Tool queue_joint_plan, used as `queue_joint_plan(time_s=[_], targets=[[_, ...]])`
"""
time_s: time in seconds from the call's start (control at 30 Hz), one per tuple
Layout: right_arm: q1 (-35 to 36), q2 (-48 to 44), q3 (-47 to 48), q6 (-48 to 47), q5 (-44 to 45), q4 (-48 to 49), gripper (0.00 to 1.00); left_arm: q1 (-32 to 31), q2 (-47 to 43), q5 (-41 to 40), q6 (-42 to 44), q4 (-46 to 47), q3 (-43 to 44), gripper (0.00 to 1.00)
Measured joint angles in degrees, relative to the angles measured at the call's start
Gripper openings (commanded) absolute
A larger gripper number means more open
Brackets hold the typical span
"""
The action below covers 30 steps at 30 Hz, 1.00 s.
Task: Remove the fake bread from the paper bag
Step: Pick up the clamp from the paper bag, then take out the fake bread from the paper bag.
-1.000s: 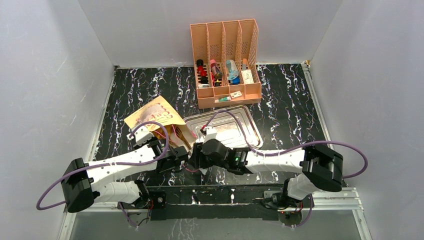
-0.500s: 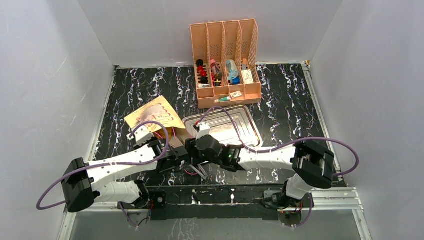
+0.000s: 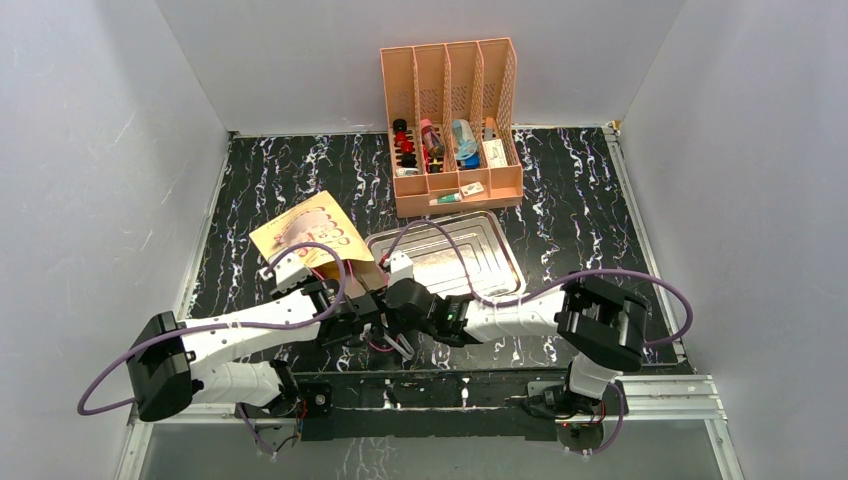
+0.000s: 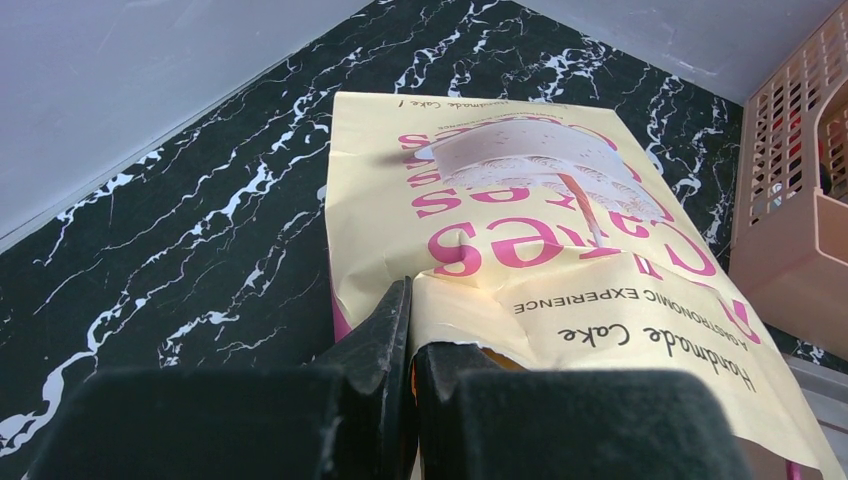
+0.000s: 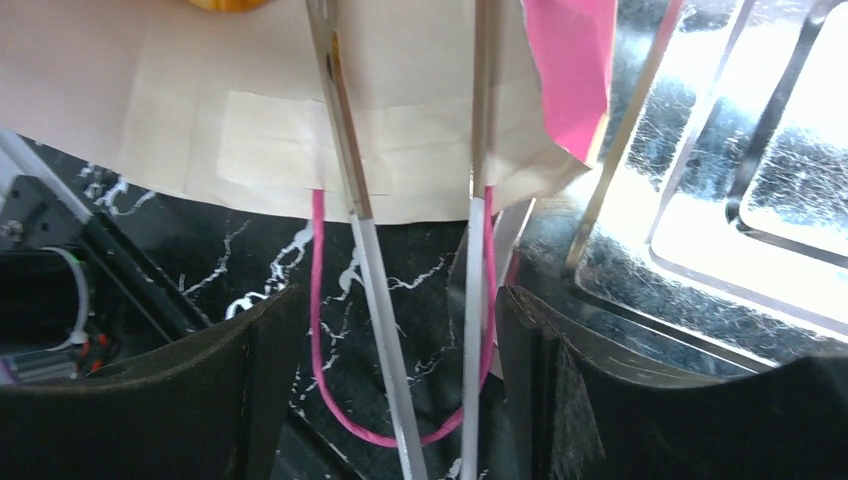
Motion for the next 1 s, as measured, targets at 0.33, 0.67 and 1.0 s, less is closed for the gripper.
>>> queue_joint_plan(time_s=[0.33,0.67,1.0], targets=[[1.2,1.51,-1.03,-3.72,3.63,1.75,0.68,-0.24,0.44,0.07,0.0,0.57,-0.46,0.0],[2.36,6.47,-1.01,-5.42,4.68,4.87,0.65,-0.81,0.96,0.22,0.04,0.44,-0.46,0.0],[2.29,8.15,-1.01,-6.45,6.4,8.07,0.4,-1.11,0.96,0.48,0.02,0.72,-0.76,0.0]])
